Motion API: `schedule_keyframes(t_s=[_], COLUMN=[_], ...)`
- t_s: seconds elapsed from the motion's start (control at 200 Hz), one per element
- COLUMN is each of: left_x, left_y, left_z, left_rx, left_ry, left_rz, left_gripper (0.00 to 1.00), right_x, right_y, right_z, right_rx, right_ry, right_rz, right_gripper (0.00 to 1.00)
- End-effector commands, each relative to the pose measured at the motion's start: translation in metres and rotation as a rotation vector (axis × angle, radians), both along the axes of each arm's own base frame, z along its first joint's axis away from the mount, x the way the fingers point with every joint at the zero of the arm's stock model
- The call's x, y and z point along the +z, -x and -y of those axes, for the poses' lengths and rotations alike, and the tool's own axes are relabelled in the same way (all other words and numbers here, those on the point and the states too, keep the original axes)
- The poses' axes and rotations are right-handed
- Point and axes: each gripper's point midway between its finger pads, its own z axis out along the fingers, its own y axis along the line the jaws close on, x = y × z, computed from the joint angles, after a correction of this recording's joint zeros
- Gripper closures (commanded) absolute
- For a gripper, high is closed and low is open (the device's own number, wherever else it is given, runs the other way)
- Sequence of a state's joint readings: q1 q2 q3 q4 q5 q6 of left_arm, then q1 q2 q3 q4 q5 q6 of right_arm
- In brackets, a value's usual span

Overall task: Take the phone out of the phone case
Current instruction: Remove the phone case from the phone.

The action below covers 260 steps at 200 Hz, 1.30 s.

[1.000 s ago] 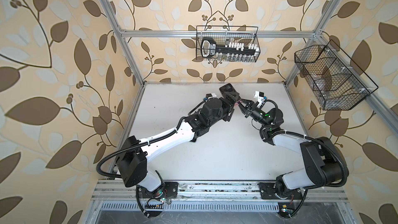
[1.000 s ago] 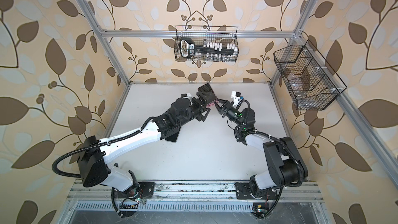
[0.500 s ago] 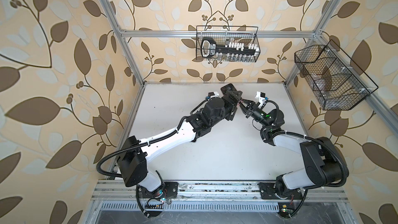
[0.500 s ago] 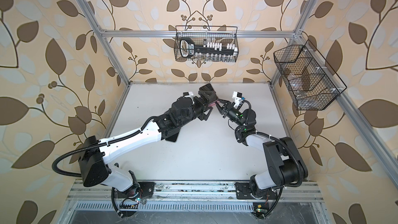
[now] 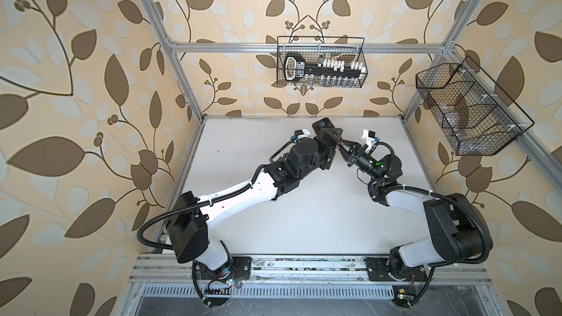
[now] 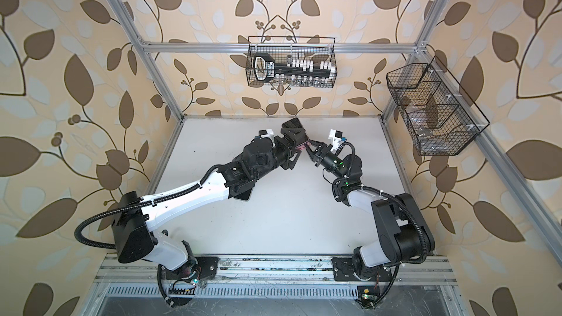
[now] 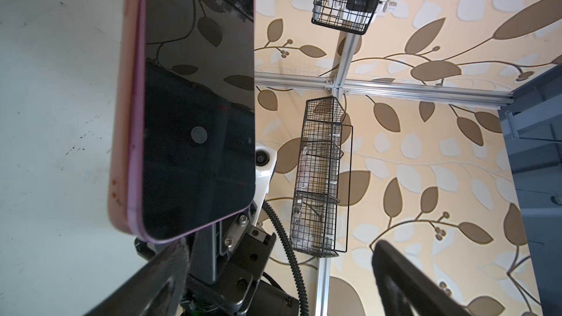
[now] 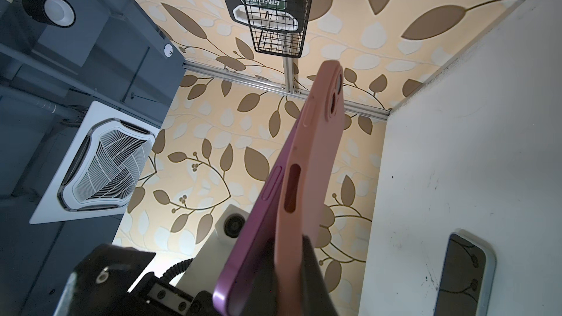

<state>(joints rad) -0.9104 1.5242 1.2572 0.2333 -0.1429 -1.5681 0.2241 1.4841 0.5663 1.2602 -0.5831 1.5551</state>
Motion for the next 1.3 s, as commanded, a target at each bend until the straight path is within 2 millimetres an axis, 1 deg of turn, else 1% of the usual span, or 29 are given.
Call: schedule_keyframes(t_s=[0.0, 0.32, 0.615, 0.74, 0.89, 1.085, 1.17, 1.295], left_x=[0.035, 0.03, 0.025, 0.024, 0.022, 0.012, 0.01, 0.009], left_y=[-0.004, -0.009, -0.015, -0.018, -0.019, -0.022, -0.023, -0.024], left_z=[-0.003, 0.0, -0.001, -0.003, -0.002, 0.0, 0.0, -0.002], left_rx=[0.033, 0.035, 0.058, 0.066, 0.066, 0.067, 0.074, 0.085], left_ry=[0.051, 0.047, 0.042, 0.036, 0.031, 0.009, 0.002, -0.01], left_rz=[0.086, 0.075, 0.075, 0.081, 0.077, 0.06, 0.061, 0.061], left_gripper=[0.05, 0.05, 0.06, 0.09, 0.1, 0.13, 0.19, 0.19], right_x=[0.029, 0.034, 0.034, 0.032, 0.032, 0.032, 0.033, 0.034], right_y=[0.013, 0.016, 0.02, 0.021, 0.021, 0.021, 0.022, 0.023], right_z=[0.003, 0.005, 0.006, 0.007, 0.007, 0.008, 0.008, 0.007], right_rx=[0.007, 0.006, 0.002, 0.001, -0.004, -0.012, -0.013, -0.014], right_ry=[-0.047, -0.053, -0.057, -0.055, -0.058, -0.064, -0.067, -0.071], right_rz=[0.096, 0.106, 0.108, 0.104, 0.106, 0.109, 0.112, 0.116], right_gripper=[1.0, 1.0, 1.0, 1.0, 1.0, 1.0, 1.0, 1.0])
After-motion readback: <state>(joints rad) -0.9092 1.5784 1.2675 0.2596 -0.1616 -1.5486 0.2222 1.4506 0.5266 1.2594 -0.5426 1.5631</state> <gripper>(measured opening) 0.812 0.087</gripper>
